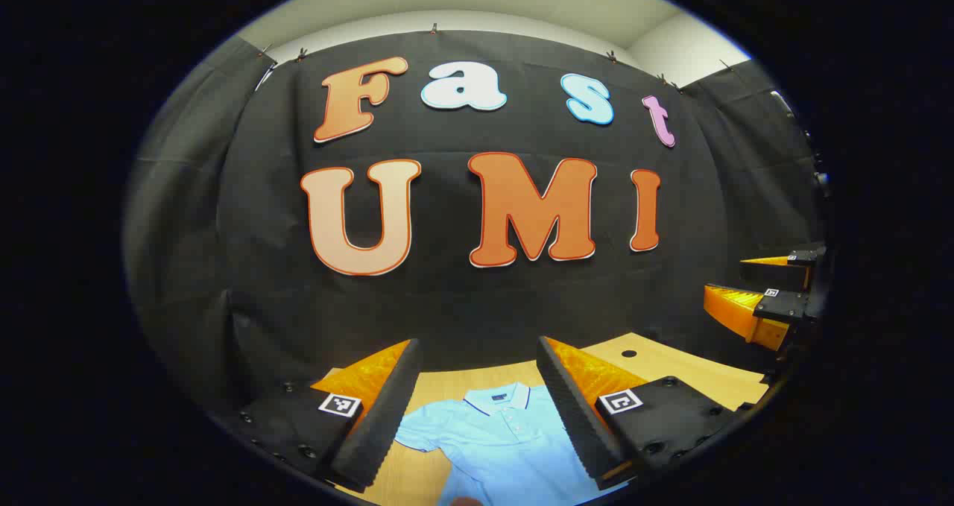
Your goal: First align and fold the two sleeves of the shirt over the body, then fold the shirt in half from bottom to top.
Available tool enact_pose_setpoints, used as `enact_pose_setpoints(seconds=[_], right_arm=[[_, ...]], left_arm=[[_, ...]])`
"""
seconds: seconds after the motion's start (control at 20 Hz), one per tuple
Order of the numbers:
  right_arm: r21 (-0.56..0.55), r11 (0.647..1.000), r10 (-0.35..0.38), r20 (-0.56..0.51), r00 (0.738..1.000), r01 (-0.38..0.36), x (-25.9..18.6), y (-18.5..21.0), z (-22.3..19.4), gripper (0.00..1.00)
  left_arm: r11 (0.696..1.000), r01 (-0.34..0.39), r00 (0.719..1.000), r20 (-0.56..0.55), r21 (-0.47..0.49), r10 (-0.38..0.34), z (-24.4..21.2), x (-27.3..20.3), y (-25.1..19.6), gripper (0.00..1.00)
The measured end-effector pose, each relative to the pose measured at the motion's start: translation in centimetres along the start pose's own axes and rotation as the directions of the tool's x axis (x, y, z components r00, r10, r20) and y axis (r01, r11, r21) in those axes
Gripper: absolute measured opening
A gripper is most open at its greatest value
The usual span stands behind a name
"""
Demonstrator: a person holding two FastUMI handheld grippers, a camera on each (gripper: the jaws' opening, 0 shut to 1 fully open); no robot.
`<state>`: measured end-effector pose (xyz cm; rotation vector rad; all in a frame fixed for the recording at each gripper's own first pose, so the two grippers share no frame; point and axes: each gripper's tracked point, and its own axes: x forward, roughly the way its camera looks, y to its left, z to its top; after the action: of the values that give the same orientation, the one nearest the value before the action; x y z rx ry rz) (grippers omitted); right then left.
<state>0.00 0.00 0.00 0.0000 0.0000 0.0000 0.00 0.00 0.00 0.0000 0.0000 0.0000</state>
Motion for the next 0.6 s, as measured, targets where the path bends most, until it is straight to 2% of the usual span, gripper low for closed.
enact_pose_setpoints(seconds=[0.1,0.15,0.3,0.45,0.6], right_arm=[[0.001,1.0,0.029,-0.012,1.0,-0.029,0.5,0.1,-0.2,0.96],[-0.003,0.999,0.038,-0.004,0.999,-0.038,0.7,0.0,0.1,0.99],[0.008,0.998,0.062,-0.012,0.998,-0.062,1.2,0.1,-0.2,0.99],[0.023,0.993,0.118,-0.023,0.993,-0.118,1.2,0.8,-0.6,0.99],[0.011,0.992,0.123,-0.029,0.992,-0.123,1.1,0.4,-0.9,0.99]], left_arm=[[0.999,-0.038,0.999,-0.02,0.004,0.038,-0.7,-0.2,0.3,1.0],[0.999,-0.052,0.999,-0.011,0.006,0.052,-0.2,-0.3,0.2,1.0],[0.996,-0.086,0.996,-0.001,0.027,0.086,0.6,-0.7,0.1,1.0],[0.995,-0.094,0.996,-0.005,0.022,0.094,0.7,-1.1,-0.4,1.0],[0.994,-0.104,0.995,-0.007,0.015,0.104,0.7,-1.5,-0.8,1.0]])
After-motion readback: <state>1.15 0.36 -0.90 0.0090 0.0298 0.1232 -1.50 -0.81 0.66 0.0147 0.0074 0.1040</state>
